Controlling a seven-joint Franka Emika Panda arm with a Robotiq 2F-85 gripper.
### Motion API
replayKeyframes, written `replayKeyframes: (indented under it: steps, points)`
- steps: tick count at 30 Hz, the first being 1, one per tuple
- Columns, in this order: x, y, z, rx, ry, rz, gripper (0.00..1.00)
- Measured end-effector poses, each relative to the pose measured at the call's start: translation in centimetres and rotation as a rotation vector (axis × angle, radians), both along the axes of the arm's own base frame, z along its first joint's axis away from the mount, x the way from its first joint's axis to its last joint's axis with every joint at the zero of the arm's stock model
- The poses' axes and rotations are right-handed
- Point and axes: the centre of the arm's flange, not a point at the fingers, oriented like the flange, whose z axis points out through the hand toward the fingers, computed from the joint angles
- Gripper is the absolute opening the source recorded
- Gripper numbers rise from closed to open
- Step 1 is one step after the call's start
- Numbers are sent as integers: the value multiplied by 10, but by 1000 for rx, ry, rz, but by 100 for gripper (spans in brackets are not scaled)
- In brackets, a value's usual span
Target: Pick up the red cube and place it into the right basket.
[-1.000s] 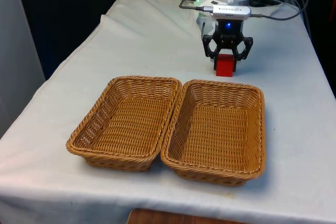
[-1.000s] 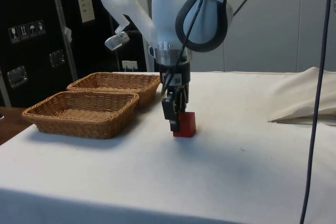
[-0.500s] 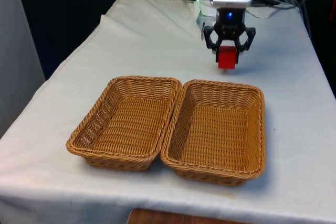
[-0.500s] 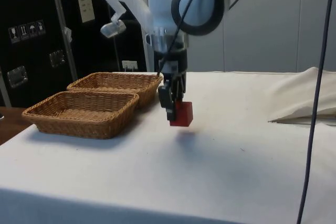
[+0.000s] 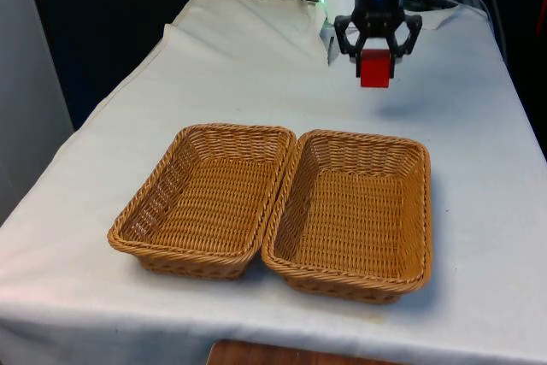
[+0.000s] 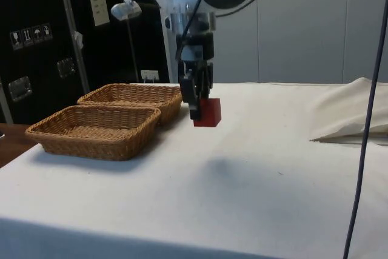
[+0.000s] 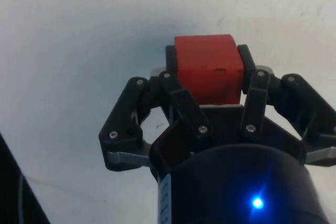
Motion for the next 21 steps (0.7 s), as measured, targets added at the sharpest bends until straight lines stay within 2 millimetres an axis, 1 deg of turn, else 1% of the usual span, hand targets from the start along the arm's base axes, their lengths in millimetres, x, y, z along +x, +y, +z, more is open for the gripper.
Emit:
replayKeyframes:
  steps: [4, 5, 7, 12, 13, 17, 19, 21]
  points:
    - [1, 0, 13, 8, 1, -1, 1]
    - [1, 0, 19, 13, -1, -1, 1]
    - [1, 1, 22, 15, -1, -1, 1]
    - [3, 2, 37, 24, -6, 0, 1]
    - [5, 2, 43, 27, -11, -1, 1]
    - [12, 2, 48, 27, -17, -1, 1]
    - [17, 2, 51, 26, -21, -2, 1]
    - [27, 2, 53, 23, -24, -3, 1]
